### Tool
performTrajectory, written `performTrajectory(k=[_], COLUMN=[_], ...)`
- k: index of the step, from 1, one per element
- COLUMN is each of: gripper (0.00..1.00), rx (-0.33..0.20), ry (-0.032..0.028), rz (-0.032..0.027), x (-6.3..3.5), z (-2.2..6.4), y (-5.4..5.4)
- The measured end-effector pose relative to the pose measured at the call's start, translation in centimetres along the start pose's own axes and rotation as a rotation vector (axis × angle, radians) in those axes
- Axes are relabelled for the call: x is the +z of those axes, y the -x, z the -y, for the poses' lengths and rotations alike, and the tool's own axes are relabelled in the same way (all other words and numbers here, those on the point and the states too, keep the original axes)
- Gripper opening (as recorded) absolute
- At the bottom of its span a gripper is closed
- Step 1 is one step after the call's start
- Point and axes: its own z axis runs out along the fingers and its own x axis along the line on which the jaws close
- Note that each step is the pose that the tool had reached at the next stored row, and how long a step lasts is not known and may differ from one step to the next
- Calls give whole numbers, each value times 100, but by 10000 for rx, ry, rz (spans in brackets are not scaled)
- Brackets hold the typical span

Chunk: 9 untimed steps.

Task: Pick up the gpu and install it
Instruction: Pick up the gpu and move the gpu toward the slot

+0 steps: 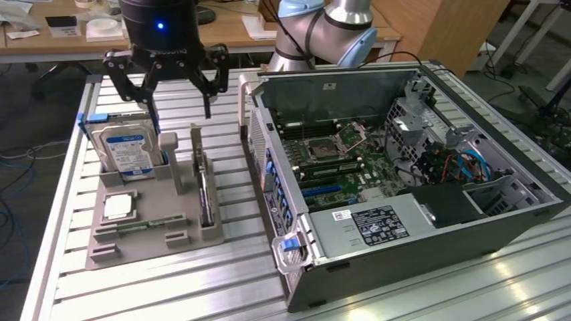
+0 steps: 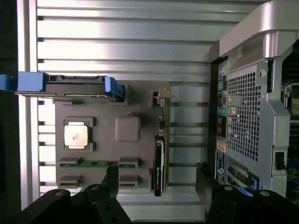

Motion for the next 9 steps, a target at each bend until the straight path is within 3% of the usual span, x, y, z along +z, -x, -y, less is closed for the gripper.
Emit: performTrajectory(k=[9], gripper=[76], rx=[-427], ry=[4], rz=[-13], x=[163], z=[34], y=[20])
